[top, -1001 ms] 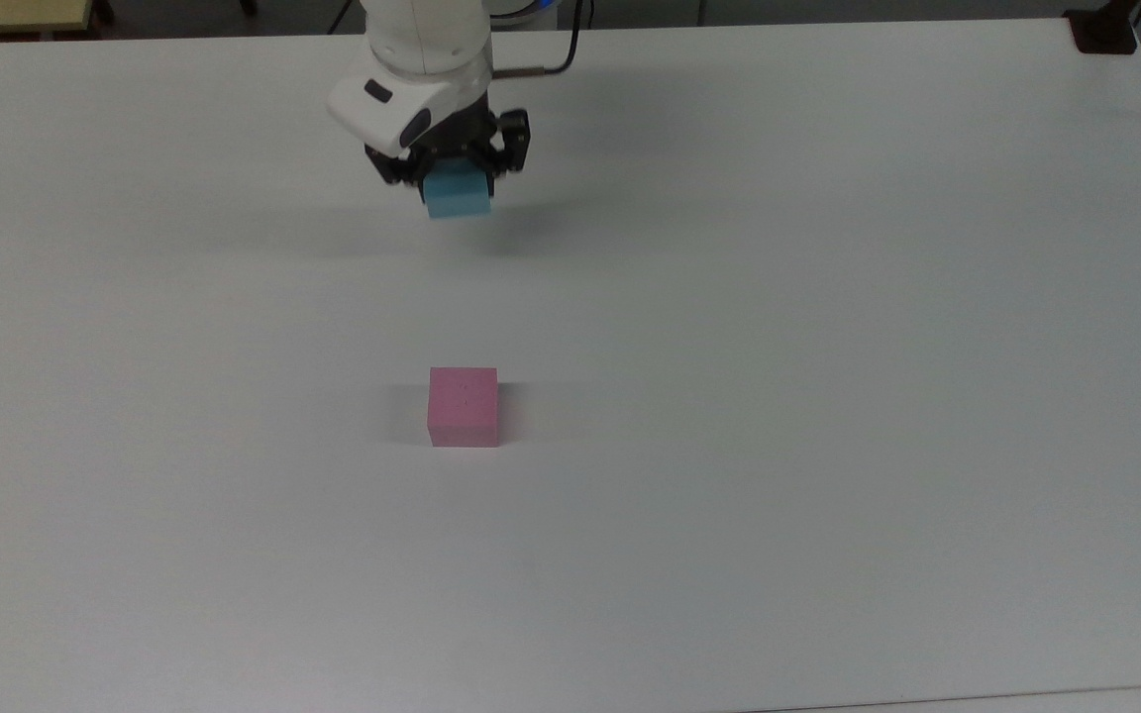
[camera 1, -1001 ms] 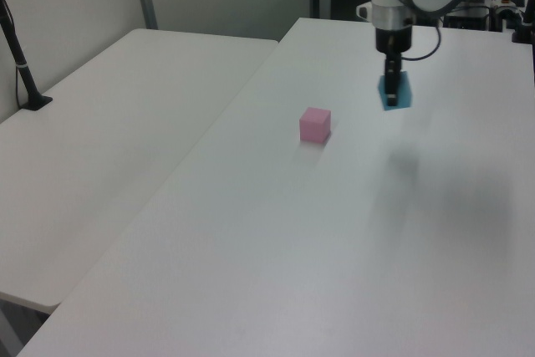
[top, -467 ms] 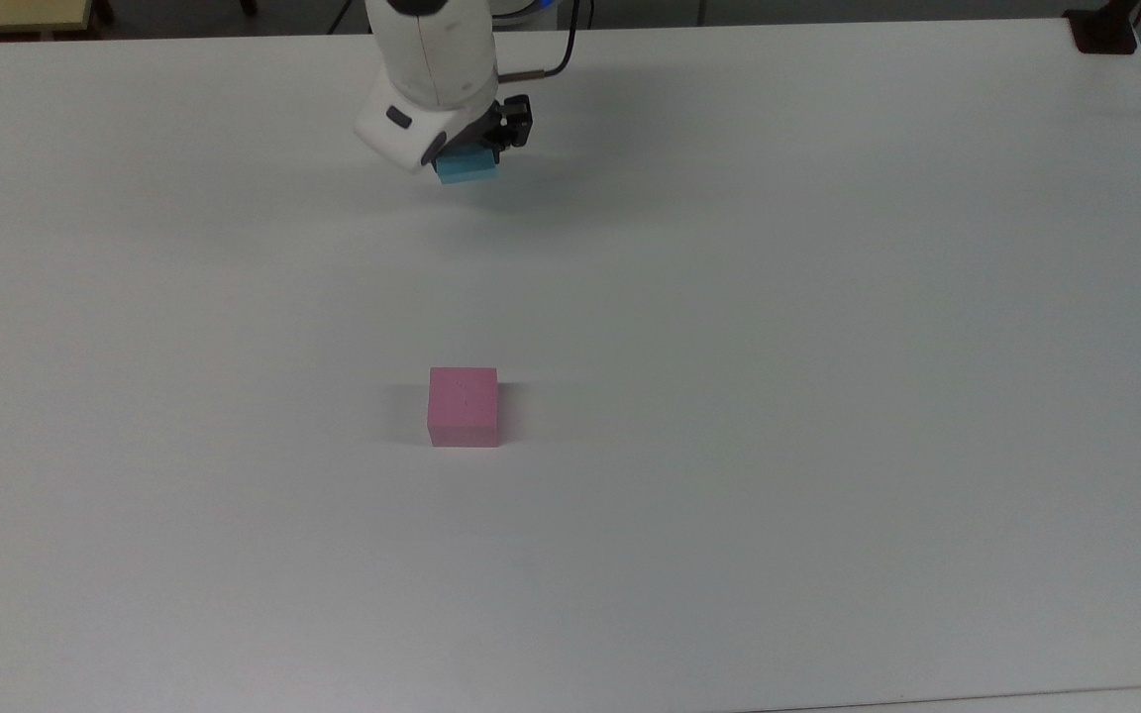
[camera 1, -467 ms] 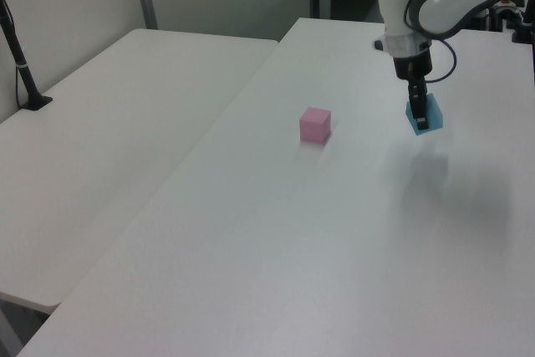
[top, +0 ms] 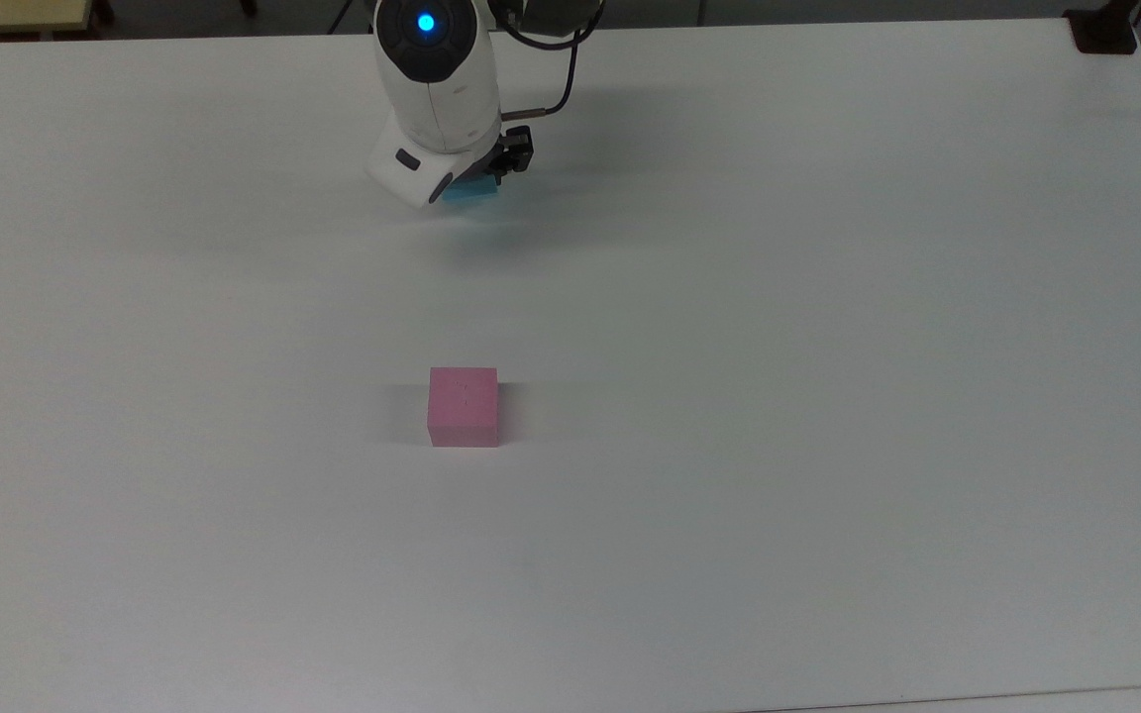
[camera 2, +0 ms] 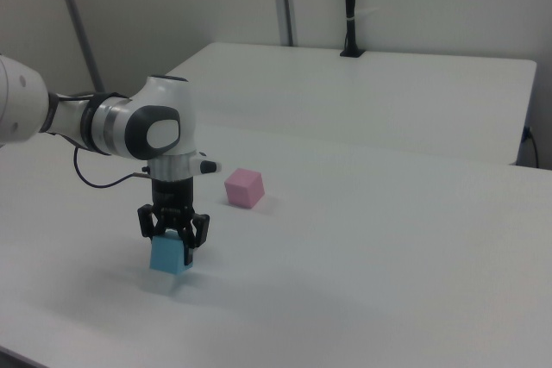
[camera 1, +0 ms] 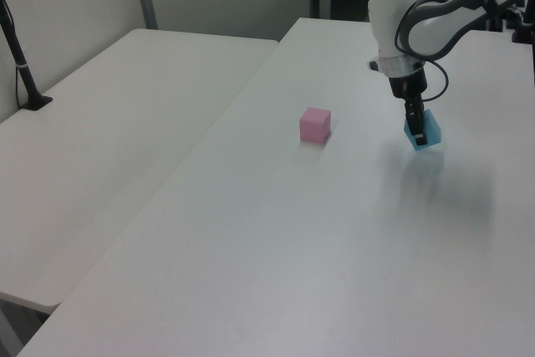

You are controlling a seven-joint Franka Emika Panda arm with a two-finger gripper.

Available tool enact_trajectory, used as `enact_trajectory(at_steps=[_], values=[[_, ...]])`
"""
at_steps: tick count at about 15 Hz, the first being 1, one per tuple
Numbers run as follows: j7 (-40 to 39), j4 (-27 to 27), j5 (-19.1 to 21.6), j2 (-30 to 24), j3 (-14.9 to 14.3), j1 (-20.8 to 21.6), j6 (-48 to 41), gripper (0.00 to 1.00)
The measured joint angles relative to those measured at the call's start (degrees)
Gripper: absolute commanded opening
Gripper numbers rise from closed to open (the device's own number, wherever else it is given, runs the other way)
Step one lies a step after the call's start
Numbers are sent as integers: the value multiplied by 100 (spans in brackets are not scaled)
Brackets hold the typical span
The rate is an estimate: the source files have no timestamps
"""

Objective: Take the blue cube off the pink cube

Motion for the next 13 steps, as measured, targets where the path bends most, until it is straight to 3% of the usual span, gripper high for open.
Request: enact_trajectory(at_steps=[8, 13], values=[[71, 229, 0, -77, -9, -45, -20, 100], [1414, 1342, -289, -593, -19, -55, -653, 100]])
